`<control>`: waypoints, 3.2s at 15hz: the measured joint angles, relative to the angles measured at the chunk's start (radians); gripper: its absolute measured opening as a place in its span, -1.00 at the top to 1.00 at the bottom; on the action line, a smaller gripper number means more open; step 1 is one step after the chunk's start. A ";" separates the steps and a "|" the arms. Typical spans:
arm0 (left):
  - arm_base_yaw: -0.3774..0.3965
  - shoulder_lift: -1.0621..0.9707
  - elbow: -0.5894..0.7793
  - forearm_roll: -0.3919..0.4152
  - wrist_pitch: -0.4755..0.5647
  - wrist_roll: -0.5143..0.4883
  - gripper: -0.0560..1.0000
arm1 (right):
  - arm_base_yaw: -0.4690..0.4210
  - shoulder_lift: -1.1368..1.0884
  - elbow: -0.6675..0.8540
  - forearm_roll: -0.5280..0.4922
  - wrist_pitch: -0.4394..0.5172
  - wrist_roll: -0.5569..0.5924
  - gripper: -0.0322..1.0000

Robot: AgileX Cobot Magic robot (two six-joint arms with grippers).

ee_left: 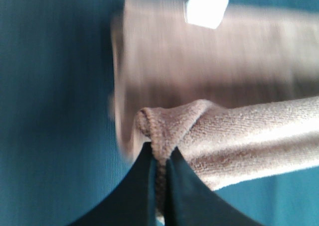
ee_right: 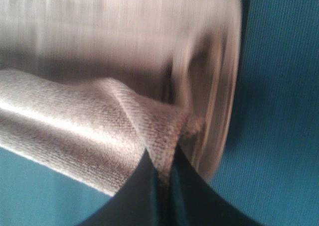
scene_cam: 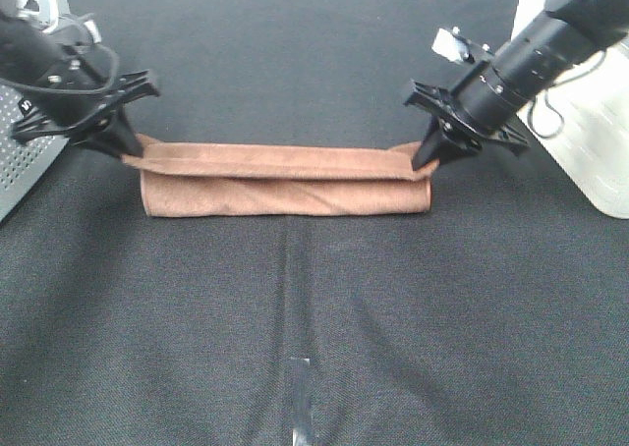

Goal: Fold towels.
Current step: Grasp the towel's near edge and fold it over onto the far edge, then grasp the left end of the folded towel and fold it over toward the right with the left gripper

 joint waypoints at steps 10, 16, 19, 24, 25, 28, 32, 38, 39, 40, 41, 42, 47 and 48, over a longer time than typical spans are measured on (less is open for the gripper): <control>-0.013 0.138 -0.089 -0.045 -0.101 0.000 -0.40 | -0.001 0.112 -0.085 0.000 -0.035 0.000 -0.35; -0.012 0.140 -0.090 0.011 -0.103 -0.010 -0.83 | -0.001 0.097 -0.085 -0.018 -0.017 0.000 -0.49; -0.016 0.141 -0.091 0.011 -0.123 -0.011 -0.83 | -0.001 0.094 -0.085 -0.019 -0.022 0.000 -0.50; -0.052 0.201 -0.098 -0.030 -0.136 -0.012 -0.78 | -0.001 0.093 -0.085 -0.016 -0.032 0.000 -0.50; -0.059 0.209 -0.101 -0.041 -0.148 -0.012 -0.69 | -0.001 0.093 -0.085 -0.015 -0.034 0.000 -0.50; -0.061 0.223 -0.101 -0.051 -0.159 -0.073 0.22 | -0.001 0.093 -0.085 -0.015 -0.034 0.000 -0.50; -0.062 0.208 -0.101 0.026 -0.138 -0.082 0.74 | -0.001 0.093 -0.085 -0.015 -0.023 0.000 -0.50; -0.062 0.039 -0.143 0.378 -0.071 -0.164 0.74 | -0.001 0.093 -0.085 -0.015 0.027 0.000 -0.50; -0.062 0.034 -0.174 0.375 -0.029 -0.168 0.74 | -0.001 0.093 -0.085 -0.015 0.027 0.000 -0.50; -0.068 0.034 -0.210 0.355 0.008 -0.169 0.74 | -0.001 0.093 -0.085 -0.015 0.027 0.001 -0.50; -0.082 0.034 -0.240 0.314 0.030 -0.169 0.74 | -0.001 0.093 -0.085 -0.015 0.027 0.002 -0.50; -0.103 0.034 -0.262 0.263 0.042 -0.169 0.74 | -0.001 0.093 -0.085 -0.015 0.027 0.004 -0.50; -0.255 0.081 -0.304 0.073 0.037 -0.182 0.74 | -0.001 0.066 -0.085 -0.015 0.034 0.026 -0.50; -0.285 0.116 -0.318 0.045 0.028 -0.205 0.74 | -0.001 0.039 -0.085 -0.015 0.034 0.026 -0.50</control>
